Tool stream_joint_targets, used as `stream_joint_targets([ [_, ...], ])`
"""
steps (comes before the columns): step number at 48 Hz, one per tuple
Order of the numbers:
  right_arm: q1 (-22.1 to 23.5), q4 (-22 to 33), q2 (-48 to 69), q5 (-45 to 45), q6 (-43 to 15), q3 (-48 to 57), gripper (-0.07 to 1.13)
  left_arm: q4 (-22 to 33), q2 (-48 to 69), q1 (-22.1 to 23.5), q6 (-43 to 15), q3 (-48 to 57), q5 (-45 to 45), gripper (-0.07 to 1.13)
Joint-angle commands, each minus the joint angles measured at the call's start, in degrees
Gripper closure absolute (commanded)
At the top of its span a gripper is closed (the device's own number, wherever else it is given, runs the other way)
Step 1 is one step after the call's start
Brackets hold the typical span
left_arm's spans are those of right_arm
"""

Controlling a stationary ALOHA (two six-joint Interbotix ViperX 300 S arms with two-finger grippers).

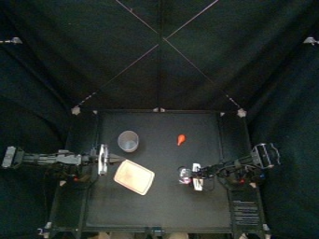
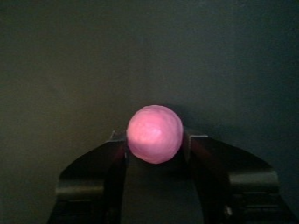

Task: Pick the pink ball then place it in the grey bowl
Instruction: Place pink ball in the grey bowl

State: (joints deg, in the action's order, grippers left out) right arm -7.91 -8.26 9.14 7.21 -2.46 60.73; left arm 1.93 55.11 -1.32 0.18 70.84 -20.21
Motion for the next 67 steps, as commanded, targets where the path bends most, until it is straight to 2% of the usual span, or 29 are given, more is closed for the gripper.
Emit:
stream_joint_targets([
  [1,0.2,-0.2,0.7,0.2,0.1,-1.6,0.43,0.1,-0.3,-0.2,0.1,-0.7,-0.5,1.01],
  [4,0.1,0.0,0.7,0.2,0.1,-2.7,0.47,0.2,-0.3,-0.2,0.1,-0.6,-0.6,1.01],
  [12,0.8,2.1,0.7,-1.6,1.0,-9.0,0.47,0.5,-0.3,-0.3,0.0,-0.4,-0.5,1.01],
  [22,4.8,12.1,-1.9,-10.2,0.9,-18.4,0.47,0.7,-0.3,-0.4,0.0,-0.3,-0.6,1.01],
  [26,8.3,16.8,-4.4,-15.6,0.1,-22.9,0.47,0.7,-0.3,-0.4,0.1,-0.2,-0.6,1.01],
  [29,10.9,18.1,-6.7,-20.4,0.2,-25.8,0.47,0.7,-0.3,-0.4,0.0,-0.1,-0.6,1.01],
  [37,16.9,16.7,-14.6,-36.3,0.0,-33.2,0.47,0.7,-0.3,-0.4,0.0,0.4,-0.6,1.01],
  [44,20.0,11.3,-24.2,-45.4,0.0,-40.7,0.47,0.7,-0.3,-0.5,0.0,1.0,-0.6,1.01],
  [52,21.2,8.3,-31.8,-45.4,0.0,-48.7,0.46,1.0,-0.3,-0.4,0.1,1.3,-0.4,1.01],
  [59,21.5,7.6,-35.3,-41.8,0.1,-53.3,0.45,1.1,-0.3,-0.5,0.1,1.5,0.3,1.01],
  [67,21.9,7.6,-36.6,-36.7,0.1,-55.5,0.37,1.1,-0.3,-0.4,0.1,1.5,0.4,1.01],
])
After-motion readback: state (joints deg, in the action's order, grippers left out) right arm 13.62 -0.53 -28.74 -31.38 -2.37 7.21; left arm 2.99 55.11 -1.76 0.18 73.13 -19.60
